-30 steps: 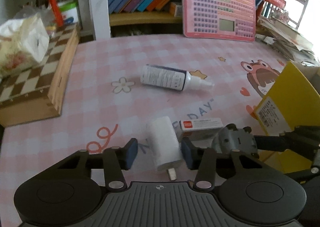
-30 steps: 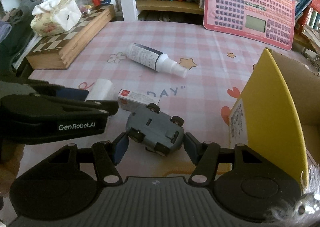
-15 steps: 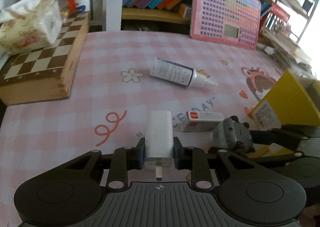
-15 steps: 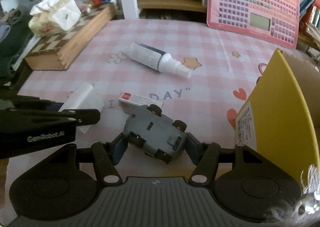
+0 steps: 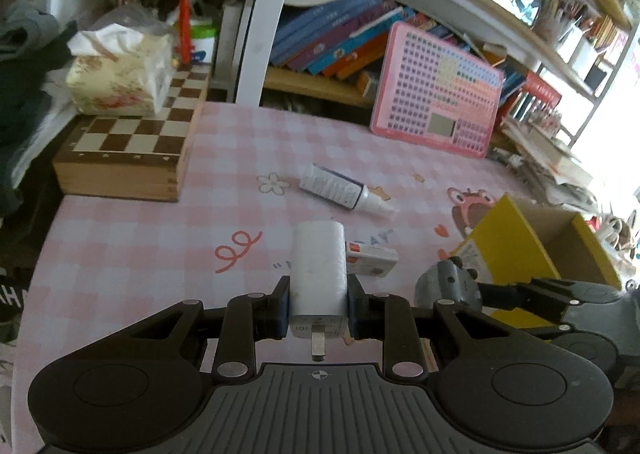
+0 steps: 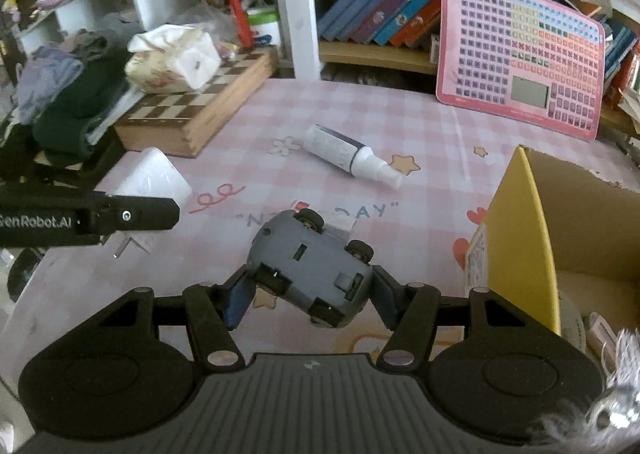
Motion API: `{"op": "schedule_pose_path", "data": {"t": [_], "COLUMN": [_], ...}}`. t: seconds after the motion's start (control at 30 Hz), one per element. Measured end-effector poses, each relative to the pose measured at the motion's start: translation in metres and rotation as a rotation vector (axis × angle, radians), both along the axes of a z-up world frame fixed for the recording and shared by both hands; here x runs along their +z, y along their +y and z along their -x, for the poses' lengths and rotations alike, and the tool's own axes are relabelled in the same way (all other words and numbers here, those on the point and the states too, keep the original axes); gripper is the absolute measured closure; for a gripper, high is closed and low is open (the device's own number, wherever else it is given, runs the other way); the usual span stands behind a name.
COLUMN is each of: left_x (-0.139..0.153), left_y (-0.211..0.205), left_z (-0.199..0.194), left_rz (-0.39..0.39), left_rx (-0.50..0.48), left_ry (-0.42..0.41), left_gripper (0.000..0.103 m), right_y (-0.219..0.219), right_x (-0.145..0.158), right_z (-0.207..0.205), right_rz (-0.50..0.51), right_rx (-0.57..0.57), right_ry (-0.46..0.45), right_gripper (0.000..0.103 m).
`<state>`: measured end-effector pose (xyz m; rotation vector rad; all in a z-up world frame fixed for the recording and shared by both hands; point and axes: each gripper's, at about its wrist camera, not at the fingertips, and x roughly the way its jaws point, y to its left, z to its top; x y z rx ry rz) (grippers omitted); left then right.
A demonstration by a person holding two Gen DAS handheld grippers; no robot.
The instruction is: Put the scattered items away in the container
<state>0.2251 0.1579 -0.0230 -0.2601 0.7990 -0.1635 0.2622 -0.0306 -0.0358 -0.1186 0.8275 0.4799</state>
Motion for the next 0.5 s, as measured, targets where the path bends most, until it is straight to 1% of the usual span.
{"op": "schedule_pose_path", "data": {"t": [0.23,0.5], "left_x": [0.007,0.026], "left_y": [0.003,0.002], "left_z": [0.027,0.061], "left_rz": [0.004,0.033], "left_rx": [0.017,0.005], "left_ry": [-0.013,-0.065], "left_gripper": [0.078,0.078], "right_y": [-0.002,-0.002], "right_x": [0.007,0.024], "right_z": [0.023,0.055], "right_rz": [-0.008,-0.016], "right_rx": [0.015,0.043], "right_ry": [-0.005,-0.047], "right_gripper": [0.044,0.044]}}
